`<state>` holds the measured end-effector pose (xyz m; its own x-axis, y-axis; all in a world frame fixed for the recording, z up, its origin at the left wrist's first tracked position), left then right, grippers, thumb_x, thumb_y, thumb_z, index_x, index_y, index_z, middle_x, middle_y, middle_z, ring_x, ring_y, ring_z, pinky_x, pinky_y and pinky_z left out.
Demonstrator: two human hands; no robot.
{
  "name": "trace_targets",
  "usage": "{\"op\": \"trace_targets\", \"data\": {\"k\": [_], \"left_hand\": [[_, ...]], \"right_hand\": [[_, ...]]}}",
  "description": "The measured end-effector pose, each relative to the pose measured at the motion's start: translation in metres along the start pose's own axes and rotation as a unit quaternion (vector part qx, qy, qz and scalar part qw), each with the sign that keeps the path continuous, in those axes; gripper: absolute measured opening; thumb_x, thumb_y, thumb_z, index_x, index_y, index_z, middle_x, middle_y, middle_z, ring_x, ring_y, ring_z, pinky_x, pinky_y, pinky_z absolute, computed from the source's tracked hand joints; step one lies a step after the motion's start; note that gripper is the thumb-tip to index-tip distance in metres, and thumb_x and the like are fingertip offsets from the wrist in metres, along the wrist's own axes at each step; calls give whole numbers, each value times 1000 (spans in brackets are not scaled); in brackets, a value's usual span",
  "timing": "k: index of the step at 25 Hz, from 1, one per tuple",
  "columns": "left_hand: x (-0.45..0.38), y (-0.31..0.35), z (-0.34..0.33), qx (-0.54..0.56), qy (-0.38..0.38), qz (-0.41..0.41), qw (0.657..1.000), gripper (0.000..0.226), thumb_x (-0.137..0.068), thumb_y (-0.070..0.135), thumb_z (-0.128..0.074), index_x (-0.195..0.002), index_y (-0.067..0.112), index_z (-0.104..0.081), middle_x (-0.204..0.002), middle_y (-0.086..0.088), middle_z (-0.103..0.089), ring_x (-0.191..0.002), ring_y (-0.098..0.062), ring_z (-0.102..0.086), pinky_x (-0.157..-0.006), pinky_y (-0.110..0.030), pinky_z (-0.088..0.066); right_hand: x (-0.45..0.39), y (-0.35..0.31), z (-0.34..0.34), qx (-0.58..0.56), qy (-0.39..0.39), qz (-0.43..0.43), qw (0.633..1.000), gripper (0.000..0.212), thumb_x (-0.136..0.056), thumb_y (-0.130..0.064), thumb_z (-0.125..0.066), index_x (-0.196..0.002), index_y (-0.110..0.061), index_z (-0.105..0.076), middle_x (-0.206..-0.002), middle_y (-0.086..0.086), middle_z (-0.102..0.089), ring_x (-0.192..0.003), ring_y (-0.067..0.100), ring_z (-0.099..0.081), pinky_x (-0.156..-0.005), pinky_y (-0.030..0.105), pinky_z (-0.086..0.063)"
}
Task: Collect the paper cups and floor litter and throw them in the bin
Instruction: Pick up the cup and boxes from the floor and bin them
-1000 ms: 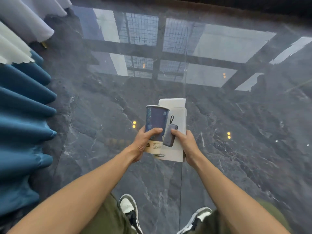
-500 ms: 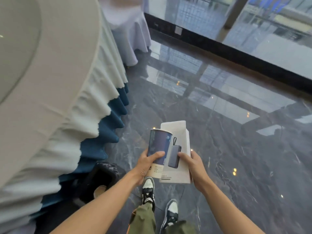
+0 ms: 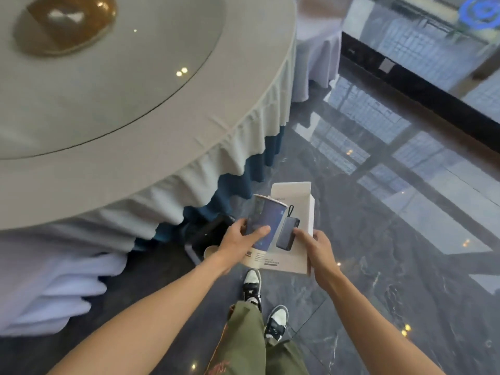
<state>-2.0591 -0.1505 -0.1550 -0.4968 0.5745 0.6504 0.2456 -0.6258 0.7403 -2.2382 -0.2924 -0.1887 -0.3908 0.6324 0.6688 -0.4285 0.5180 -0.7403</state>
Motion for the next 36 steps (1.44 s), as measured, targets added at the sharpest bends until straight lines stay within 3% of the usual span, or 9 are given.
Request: {"op": "trace_targets", "data": {"k": [4,8,14,17,19,22,25,29,36], "left_hand": [[9,-43,51,-91,22,1,996,67,-77,38,-90,-131,20,-56,-121,2,-64,-115,-19,-63,-96,-36,-55],[-23,-91,88,-190,0,-20,982,77,-63,49,-93,-130,30,-60,-124,5,-54,-121,-17,-59,-103,-39,-56],[-113,-194,105,-125,-132,35,983,93,-61,51,-93,-143,37,-51,-137,4,-61,-128,-16,-60,-106,-31,-53],[-140,-229,109,-73,-140,96,983,105,-63,75,-75,-152,30,-44,-145,3,-54,-129,-22,-57,-98,-36,-57],[-157,-250,114,-79,-123,125,981,85,-76,70,-66,-148,30,-48,-140,-2,-55,-126,-25,-60,-95,-39,-60],[-179,-280,127,-115,-85,152,978,45,-100,34,-56,-143,23,-55,-120,-10,-69,-99,-28,-73,-72,-31,-64],[-198,-299,146,-151,-26,164,974,40,-101,18,-49,-139,20,-61,-114,-11,-74,-87,-31,-76,-62,-31,-63],[-235,-327,150,-227,19,185,956,43,-98,16,-54,-141,15,-56,-126,-16,-70,-101,-38,-75,-81,-42,-65],[-270,-346,132,-410,1,190,892,40,-103,16,-56,-141,2,-53,-139,-20,-63,-127,-39,-61,-96,-42,-52]], "right_hand": [[6,31,-44,16,-16,-11,1000,53,-80,-45,-77,-115,-6,-72,-105,17,-79,-94,37,-77,-79,53,-65],[-3,64,-77,64,11,-31,997,65,-76,-52,-80,-122,-11,-59,-115,13,-72,-98,29,-75,-77,45,-66],[-52,123,-149,153,62,-53,985,59,-82,-41,-83,-121,-20,-46,-112,-5,-62,-99,13,-64,-76,36,-53],[-76,158,-180,171,95,-56,979,72,-70,-55,-84,-119,-22,-43,-111,-6,-61,-98,12,-63,-76,39,-56],[-89,176,-199,200,101,-54,973,77,-63,-60,-81,-118,-24,-42,-108,-10,-59,-96,9,-61,-73,39,-55],[-105,201,-213,213,103,-65,970,63,-74,-49,-79,-117,-27,-40,-109,-8,-58,-95,10,-59,-67,35,-50],[-111,221,-207,186,123,-95,970,54,-83,-41,-75,-121,-27,-40,-114,-4,-60,-102,18,-63,-80,42,-57],[-118,240,-194,144,148,-109,972,54,-86,-38,-76,-127,-26,-42,-113,-8,-61,-104,17,-65,-81,41,-58],[-121,265,-185,150,145,-118,971,56,-86,-39,-77,-129,-26,-44,-114,-8,-63,-105,19,-66,-82,44,-60]]}}
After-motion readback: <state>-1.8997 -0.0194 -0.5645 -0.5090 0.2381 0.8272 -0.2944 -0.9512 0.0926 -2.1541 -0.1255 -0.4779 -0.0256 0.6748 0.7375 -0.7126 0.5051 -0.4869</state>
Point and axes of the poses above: each hand's wrist, its own x-axis away from the middle knuckle, its own z-axis out of the back of the hand, y = z × x, the point moved 7 cm from there along -x, towards the middle knuckle
